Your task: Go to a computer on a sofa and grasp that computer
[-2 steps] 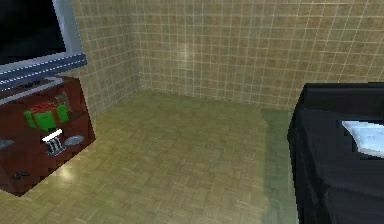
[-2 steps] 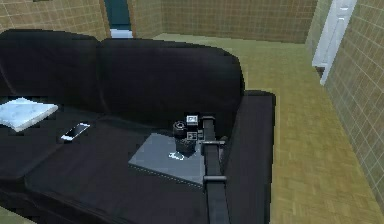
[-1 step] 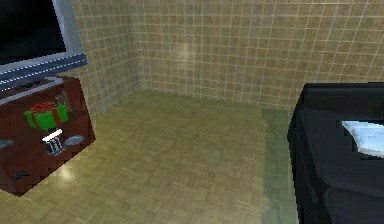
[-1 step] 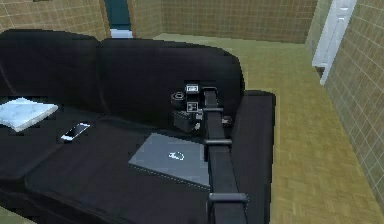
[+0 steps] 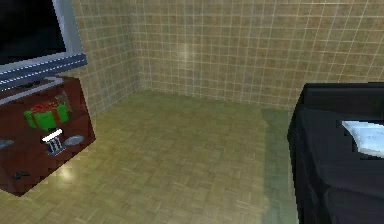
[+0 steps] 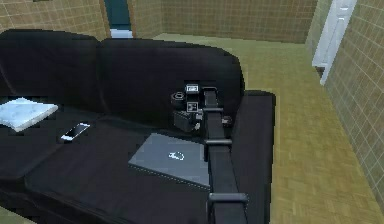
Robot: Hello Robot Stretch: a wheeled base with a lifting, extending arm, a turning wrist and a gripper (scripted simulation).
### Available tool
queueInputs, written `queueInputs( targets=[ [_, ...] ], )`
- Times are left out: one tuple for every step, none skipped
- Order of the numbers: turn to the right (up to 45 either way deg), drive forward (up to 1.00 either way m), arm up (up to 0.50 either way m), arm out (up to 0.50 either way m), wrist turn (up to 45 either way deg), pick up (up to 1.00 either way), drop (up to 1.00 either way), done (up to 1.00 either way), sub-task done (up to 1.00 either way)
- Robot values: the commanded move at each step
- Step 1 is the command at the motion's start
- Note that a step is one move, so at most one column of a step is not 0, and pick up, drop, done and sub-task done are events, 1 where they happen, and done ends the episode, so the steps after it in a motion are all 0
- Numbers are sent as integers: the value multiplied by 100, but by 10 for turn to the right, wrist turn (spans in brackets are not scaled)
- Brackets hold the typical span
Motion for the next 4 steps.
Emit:
queueInputs(
  targets=[
    [0, 0, 10, 0, 0, 0, 0, 0, 0],
    [0, 0, 2, 0, 0, 0, 0, 0, 0],
    [0, 0, 0, 0, -450, 0, 0, 0, 0],
    [0, 0, 0, 0, -450, 0, 0, 0, 0]
  ],
)
